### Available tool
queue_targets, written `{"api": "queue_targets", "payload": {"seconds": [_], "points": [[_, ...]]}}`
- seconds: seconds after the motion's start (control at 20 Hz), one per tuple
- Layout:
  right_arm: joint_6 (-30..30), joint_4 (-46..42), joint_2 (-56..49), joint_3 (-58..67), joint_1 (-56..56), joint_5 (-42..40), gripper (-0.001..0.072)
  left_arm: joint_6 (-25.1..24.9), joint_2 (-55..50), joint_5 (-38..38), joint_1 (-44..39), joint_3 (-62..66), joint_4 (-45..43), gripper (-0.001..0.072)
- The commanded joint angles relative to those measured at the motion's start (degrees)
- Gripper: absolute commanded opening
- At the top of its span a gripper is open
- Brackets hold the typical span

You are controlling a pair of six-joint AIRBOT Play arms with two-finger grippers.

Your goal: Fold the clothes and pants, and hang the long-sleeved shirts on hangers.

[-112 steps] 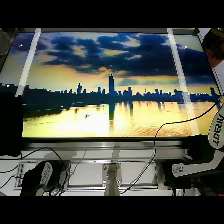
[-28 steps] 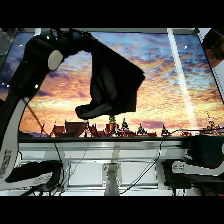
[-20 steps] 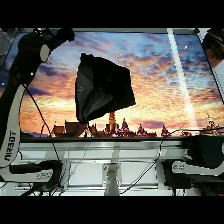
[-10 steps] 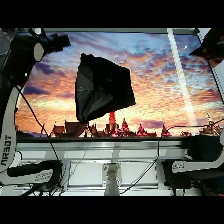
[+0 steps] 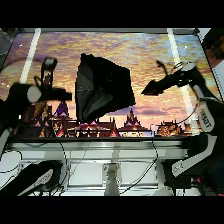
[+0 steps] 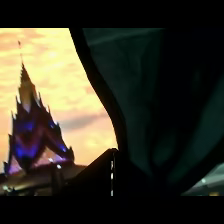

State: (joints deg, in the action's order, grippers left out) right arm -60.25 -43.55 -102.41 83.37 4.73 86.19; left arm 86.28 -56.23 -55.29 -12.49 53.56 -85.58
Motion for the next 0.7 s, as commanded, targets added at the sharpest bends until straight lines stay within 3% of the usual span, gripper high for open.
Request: {"api": "queue_targets", "payload": {"seconds": [0.0,0.2,0.65], "points": [[3.2,-5.7,-3.1,-1.6,-6.4,-7.6,0.0328,-4.6,12.1,-1.9,0.4,-10.9,7.5,0.0005],[3.3,-9.5,-3.1,-0.1,-8.9,-14.0,0.0323,-4.2,20.0,-4.2,0.4,-11.9,8.1,0.0006],[3.2,-10.5,-3.1,0.2,-8.9,-10.6,0.0307,-4.2,22.8,-4.2,0.4,-11.9,8.1,0.0006]]}}
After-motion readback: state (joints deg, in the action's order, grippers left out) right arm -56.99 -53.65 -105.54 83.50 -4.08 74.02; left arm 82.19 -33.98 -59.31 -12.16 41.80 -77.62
